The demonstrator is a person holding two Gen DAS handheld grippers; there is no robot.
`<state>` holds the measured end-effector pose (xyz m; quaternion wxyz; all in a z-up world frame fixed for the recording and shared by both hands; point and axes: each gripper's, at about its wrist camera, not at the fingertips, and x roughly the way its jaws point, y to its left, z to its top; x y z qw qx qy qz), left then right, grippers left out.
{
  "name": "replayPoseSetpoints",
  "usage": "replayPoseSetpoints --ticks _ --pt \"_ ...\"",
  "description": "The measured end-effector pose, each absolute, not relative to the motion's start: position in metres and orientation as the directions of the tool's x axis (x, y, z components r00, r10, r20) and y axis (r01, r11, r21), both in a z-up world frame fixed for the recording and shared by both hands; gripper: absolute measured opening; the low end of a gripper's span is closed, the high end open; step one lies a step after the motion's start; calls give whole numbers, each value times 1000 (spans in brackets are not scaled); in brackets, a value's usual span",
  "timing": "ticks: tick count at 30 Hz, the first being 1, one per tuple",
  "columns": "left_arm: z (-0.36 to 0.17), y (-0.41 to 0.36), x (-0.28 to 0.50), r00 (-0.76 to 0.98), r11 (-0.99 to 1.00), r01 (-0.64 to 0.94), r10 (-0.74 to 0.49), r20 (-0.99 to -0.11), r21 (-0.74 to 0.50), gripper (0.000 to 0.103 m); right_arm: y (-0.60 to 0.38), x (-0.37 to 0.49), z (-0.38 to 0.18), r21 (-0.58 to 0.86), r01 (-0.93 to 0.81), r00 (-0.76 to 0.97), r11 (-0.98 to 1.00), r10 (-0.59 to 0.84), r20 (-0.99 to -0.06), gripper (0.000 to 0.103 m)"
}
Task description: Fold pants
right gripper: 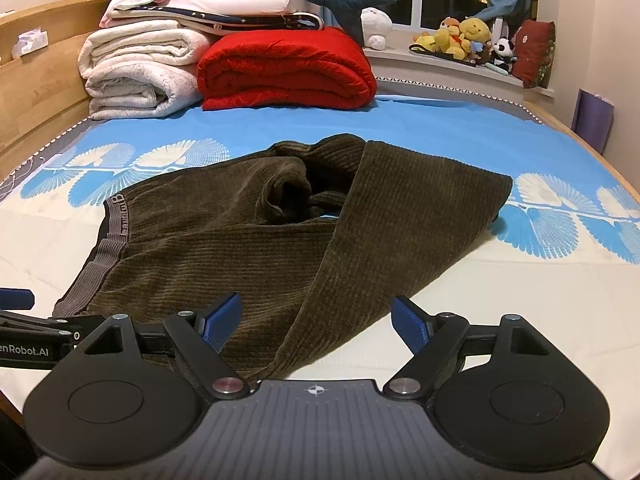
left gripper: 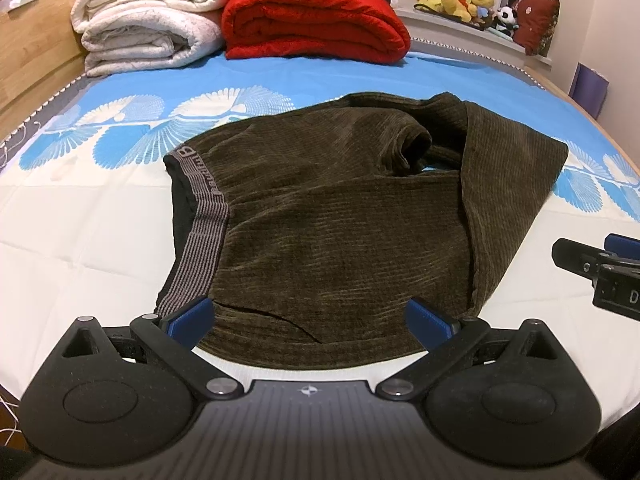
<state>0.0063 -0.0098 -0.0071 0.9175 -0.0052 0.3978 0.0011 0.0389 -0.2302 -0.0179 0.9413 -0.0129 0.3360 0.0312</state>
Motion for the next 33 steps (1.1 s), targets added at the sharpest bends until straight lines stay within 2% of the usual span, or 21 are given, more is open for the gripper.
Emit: replayPoseSetpoints --ticks 1,2,3,4,5,6,7,12,15,16,17,18,19,21,23,26,30,32,33 --pt "-5 -9 5 688 1000 -1 -15 -726 -22 89 -231 39 -18 -4 -66 774 998 48 -631 76" --pt "-2 -8 5 690 999 6 -33 -723 -40 70 -232 39 -18 -2 -64 777 998 49 -628 72" --pt "2 -7 8 684 998 29 -64 -727 -61 60 -232 39 -17 2 -60 779 998 48 -625 63" --pt "7 -6 13 674 996 58 -86 -733 -64 44 -234 39 -17 7 -53 782 999 46 -621 53" --pt "13 -6 19 673 995 88 -100 -733 -54 34 -237 39 -16 16 -42 786 999 43 -617 48" --pt "23 -6 27 678 993 115 -101 -728 -31 33 -239 39 -16 25 -33 789 999 42 -614 40" --pt "31 -5 35 690 991 134 -101 -716 -11 33 -242 39 -15 33 -25 792 999 41 -610 36" --pt "64 25 89 737 986 159 -85 -671 50 33 -253 41 -12 70 14 800 997 31 -600 36" --pt "40 62 112 747 995 97 -58 -662 22 33 -257 48 -11 78 17 797 997 34 -602 36" --pt "21 74 118 715 997 72 -34 -698 25 34 -258 51 -11 72 17 799 997 30 -601 36" --pt "6 83 133 616 997 28 44 -787 78 30 -259 55 -11 59 14 800 998 24 -600 36" --pt "-7 97 142 542 994 -48 106 -834 95 30 -259 61 -11 38 11 801 999 14 -599 37" --pt "-11 108 150 504 993 -92 109 -857 72 30 -260 67 -12 20 11 800 1000 3 -599 37" --pt "-10 129 161 491 986 -152 23 -871 -60 30 -263 84 -15 8 11 792 1000 -4 -611 38" --pt "-4 139 168 519 977 -178 -5 -855 -114 37 -266 103 -21 13 17 778 1000 -5 -628 41" --pt "-12 145 179 483 968 -224 7 -875 -115 46 -266 134 -34 -1 28 755 1000 -22 -655 49" --pt "-35 157 189 414 925 -299 -95 -905 -234 58 -261 169 -56 -13 25 711 1000 -27 -702 62" --pt "-42 162 191 405 902 -326 -137 -904 -283 70 -256 183 -69 -24 12 687 1000 -25 -726 64" --pt "-46 163 193 399 893 -339 -147 -905 -295 73 -254 190 -75 -27 6 675 1000 -24 -737 66"
